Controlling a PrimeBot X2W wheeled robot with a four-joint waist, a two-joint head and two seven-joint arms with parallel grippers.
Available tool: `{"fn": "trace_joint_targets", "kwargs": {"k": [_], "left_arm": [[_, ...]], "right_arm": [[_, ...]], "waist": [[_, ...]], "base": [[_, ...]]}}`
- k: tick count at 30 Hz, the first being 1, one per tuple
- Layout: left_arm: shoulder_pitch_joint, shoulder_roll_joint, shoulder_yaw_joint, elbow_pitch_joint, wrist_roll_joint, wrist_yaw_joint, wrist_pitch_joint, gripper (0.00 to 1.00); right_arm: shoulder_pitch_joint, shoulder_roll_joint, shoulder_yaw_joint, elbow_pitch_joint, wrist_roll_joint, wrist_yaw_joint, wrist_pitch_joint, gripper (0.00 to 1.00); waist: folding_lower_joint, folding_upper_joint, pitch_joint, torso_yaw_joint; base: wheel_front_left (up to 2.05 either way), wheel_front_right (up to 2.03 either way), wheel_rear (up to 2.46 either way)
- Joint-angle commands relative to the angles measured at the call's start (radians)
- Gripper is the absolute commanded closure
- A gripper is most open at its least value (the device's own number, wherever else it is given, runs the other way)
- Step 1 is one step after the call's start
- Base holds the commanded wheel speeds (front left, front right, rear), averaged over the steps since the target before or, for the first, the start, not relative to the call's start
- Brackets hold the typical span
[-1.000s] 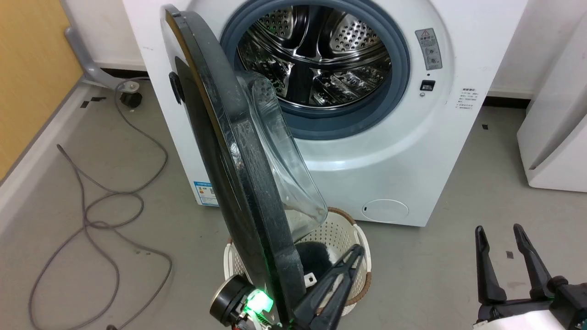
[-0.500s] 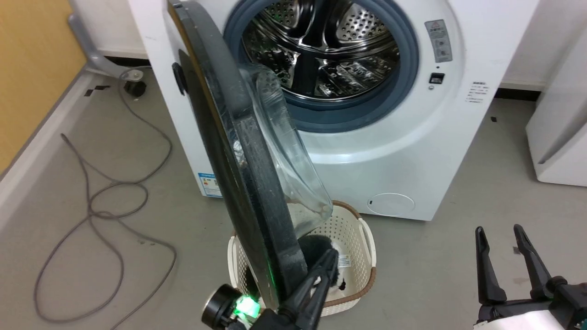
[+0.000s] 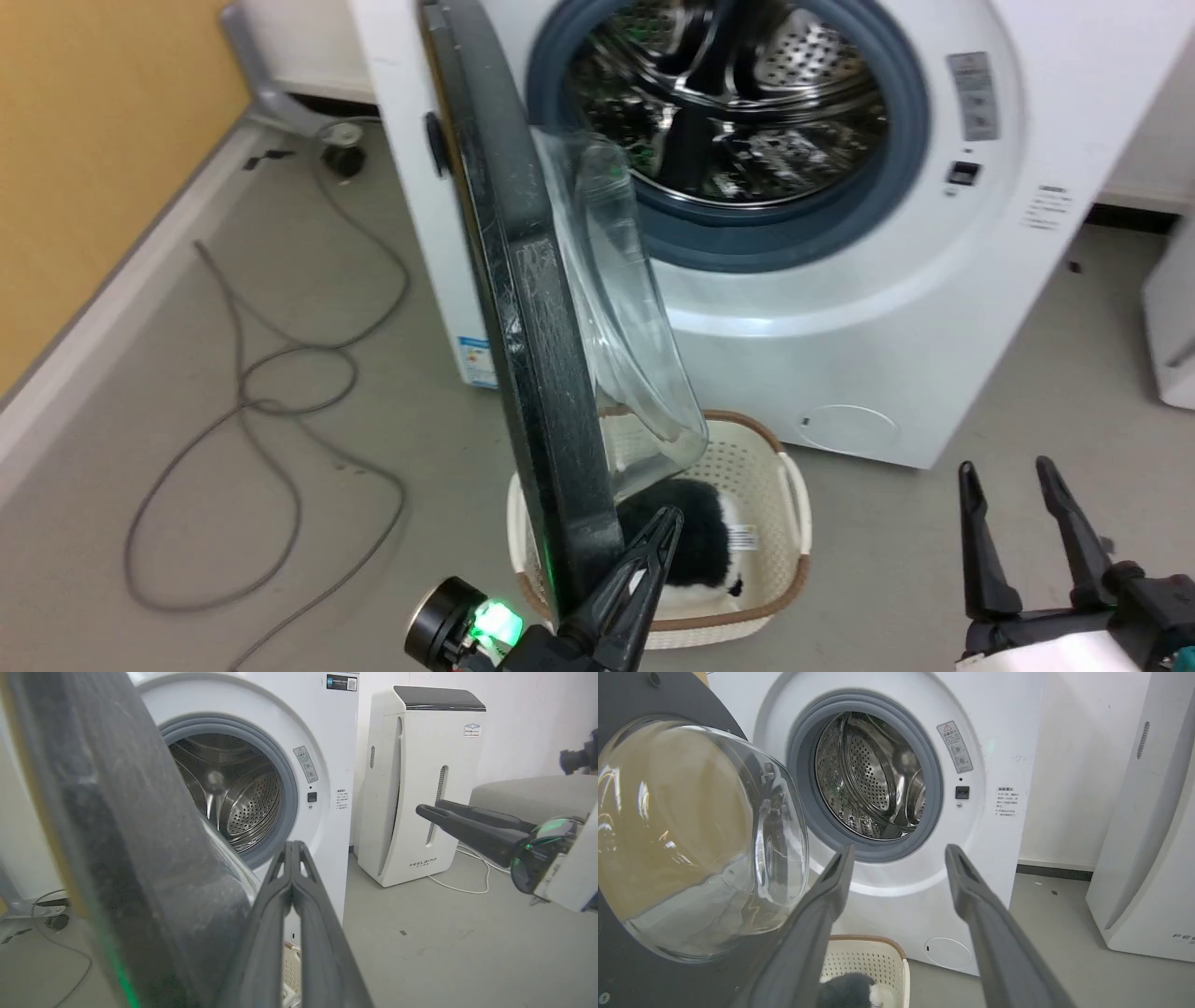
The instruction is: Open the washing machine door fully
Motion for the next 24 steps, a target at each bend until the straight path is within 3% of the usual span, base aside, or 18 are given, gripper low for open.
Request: {"fn": "trace_joint_targets", "kwargs": {"k": [1,13,24], "left_arm": [[0.008,0.009,0.014,-0.004,0.005,0.001,-0.004,1.00],[0.059,0.028,0.034,-0.049,0.012,0.014,-0.004,1.00],[0.072,0.061,0.138,-0.056,0.010,0.070,-0.004,1.00]], "right_arm": [[0.005,0.005,0.007,0.001,-0.003,0.005,-0.004,0.00],[0.001,0.005,0.036,0.006,-0.004,0.005,-0.004,0.00],[-0.005,0.005,0.044,0.003,-0.012,0.005,-0.004,0.00]], "waist": [[0.0000,0.0000,0.001,0.028],[0.0000,0.0000,0.008,0.152],[0.0000,0.0000,0.029,0.207]], "base": [[0.00,0.00,0.00],[0.00,0.00,0.00],[0.00,0.00,0.00]]}}
